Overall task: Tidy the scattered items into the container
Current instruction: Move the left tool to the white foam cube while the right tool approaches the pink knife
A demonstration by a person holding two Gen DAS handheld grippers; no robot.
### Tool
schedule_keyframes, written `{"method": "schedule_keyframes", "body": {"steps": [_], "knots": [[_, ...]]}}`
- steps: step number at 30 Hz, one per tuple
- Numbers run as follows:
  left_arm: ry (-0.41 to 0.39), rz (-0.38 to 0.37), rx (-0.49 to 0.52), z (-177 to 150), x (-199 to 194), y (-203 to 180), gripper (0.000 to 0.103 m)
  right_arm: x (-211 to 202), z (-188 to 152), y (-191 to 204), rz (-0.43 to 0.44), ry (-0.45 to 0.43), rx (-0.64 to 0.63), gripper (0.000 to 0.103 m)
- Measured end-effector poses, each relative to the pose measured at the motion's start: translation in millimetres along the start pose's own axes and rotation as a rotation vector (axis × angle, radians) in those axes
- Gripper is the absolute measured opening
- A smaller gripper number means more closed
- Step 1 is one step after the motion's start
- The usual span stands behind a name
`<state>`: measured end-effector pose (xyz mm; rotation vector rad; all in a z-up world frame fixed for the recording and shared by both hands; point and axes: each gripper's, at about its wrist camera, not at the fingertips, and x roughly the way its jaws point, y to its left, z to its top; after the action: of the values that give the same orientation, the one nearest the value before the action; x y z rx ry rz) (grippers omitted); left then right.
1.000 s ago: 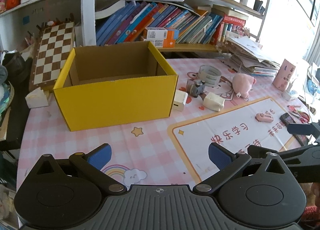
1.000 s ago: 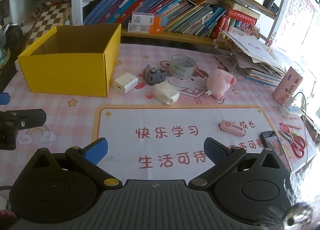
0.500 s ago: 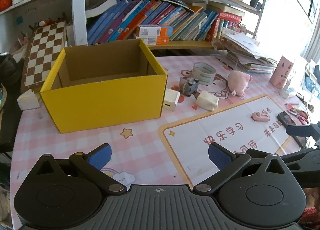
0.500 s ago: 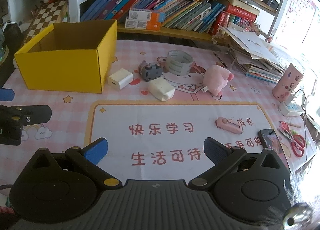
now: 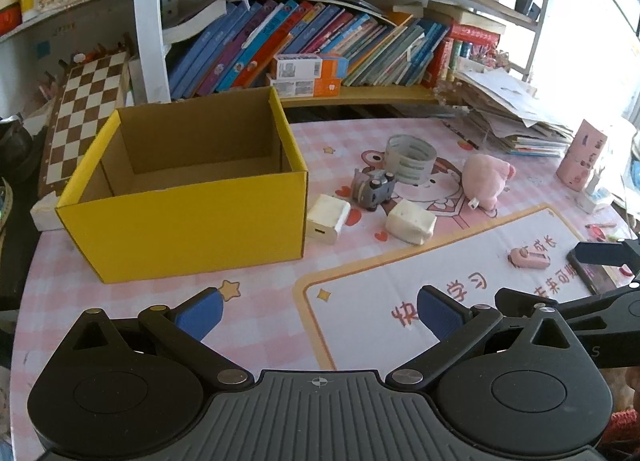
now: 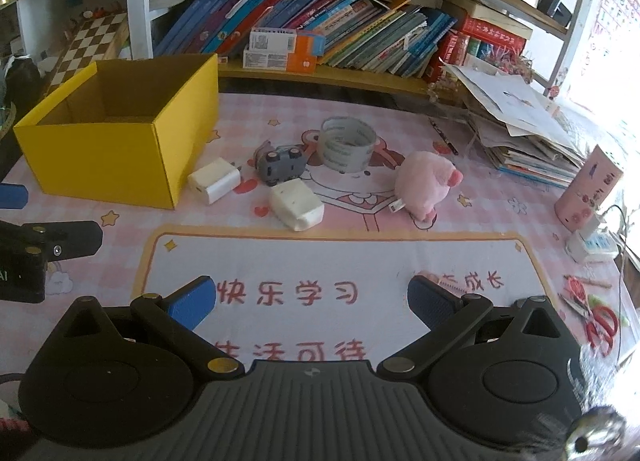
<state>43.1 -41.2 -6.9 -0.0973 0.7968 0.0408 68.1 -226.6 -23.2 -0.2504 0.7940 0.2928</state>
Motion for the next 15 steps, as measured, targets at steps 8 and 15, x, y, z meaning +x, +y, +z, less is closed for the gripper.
{"method": "schedule_keyframes", "body": {"steps": [8,15], "knots": [[0.042,0.012,-0.011,8,21,-21,0.103,18,1,-34,0.053,0.012,0.009,0.103],[0.057,0.046,-0.067,12,40,-27,0.103,39,-2,-64,0.094,0.034,0.027,0.103]]}}
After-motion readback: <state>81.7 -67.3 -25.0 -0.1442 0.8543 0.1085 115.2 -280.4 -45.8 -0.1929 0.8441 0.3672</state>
